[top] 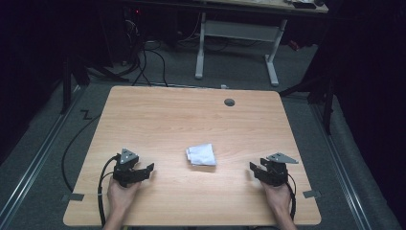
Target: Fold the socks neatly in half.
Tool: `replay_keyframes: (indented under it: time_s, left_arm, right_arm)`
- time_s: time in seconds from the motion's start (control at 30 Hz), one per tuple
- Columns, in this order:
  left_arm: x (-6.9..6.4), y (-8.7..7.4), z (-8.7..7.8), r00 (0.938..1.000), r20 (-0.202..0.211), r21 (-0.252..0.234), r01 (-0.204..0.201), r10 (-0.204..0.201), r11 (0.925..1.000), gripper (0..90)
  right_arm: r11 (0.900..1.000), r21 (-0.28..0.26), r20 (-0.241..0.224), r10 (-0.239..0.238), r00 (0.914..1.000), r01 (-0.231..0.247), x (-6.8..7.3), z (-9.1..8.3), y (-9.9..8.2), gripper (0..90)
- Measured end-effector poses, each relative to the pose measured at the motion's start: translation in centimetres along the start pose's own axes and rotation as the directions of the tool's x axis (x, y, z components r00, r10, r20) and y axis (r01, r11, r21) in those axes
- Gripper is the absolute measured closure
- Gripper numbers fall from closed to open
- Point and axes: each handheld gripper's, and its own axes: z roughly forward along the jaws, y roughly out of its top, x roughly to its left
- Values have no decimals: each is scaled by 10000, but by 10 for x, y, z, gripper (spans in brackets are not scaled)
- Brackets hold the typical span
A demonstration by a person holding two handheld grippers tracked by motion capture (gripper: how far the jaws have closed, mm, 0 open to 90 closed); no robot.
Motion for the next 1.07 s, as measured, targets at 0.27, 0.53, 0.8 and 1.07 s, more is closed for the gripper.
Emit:
replay_keyframes:
  time_s: [0.27,0.53,0.8,1.07]
  left_arm:
    - [2,-1,3,9993,-359,188,-57,64,9998,290]
    - [0,-1,4,9970,-689,310,-336,357,9990,289]
    - [-2,-1,5,9955,-808,410,-467,499,9981,263]
    - [-3,-1,5,9956,-781,425,-478,510,9980,246]
  right_arm:
    - [9996,243,286,-120,9995,113,-3,1,-6,460]
    - [9990,427,432,-181,9989,163,-3,2,-8,438]
    - [9982,510,569,-354,9977,325,-1,3,-8,393]
    - [9982,507,574,-348,9977,319,-1,3,-8,393]
